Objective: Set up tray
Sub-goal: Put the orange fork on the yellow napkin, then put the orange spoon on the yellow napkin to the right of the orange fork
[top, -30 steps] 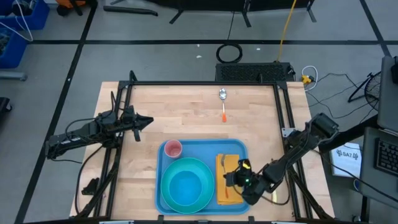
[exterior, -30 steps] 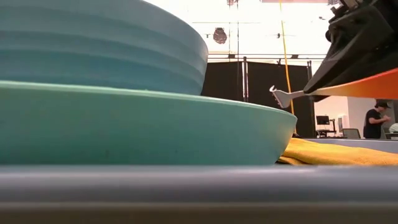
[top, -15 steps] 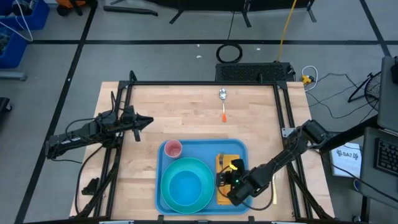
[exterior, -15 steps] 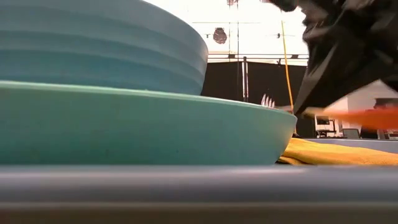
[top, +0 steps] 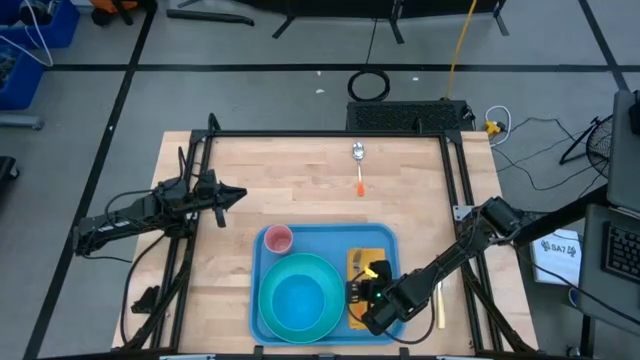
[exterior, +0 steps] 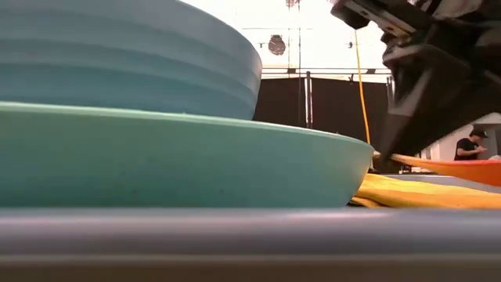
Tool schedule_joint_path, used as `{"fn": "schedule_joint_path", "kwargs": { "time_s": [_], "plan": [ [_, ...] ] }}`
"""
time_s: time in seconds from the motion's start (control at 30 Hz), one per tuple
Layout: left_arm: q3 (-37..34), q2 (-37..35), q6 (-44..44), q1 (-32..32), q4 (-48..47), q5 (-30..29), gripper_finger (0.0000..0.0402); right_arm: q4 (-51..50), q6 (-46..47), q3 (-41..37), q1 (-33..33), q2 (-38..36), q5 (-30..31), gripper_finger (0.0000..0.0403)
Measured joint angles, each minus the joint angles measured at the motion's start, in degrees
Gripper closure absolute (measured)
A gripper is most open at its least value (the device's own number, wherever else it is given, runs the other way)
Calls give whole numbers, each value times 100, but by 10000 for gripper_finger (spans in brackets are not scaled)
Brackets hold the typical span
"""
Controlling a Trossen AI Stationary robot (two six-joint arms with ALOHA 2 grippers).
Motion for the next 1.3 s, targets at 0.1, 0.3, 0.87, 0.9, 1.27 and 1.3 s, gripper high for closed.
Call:
{"fn": "schedule_joint_path", "kwargs": {
  "time_s": [0.1, 0.3, 0.87, 0.9, 1.27, 1.3],
  "plan": [
    [0, 0, 0, 0, 0, 0, 360, -78, 23, 0, -2, 4, -290, 403],
    [0, 0, 0, 0, 1, 0, 360, -281, 29, -2, -2, 4, -445, 403],
    [0, 0, 0, 2, 0, 0, 360, -347, -96, -4, -54, 4, -408, 380],
    [0, 0, 0, 1, 0, -1, 360, -301, -126, -4, -55, 4, -404, 373],
    [0, 0, 0, 1, 0, -2, 360, -12, -603, -9, -83, 0, -231, 330],
    [0, 0, 0, 0, 0, -2, 360, -13, -652, -9, -83, 0, -175, 330]
  ]
}}
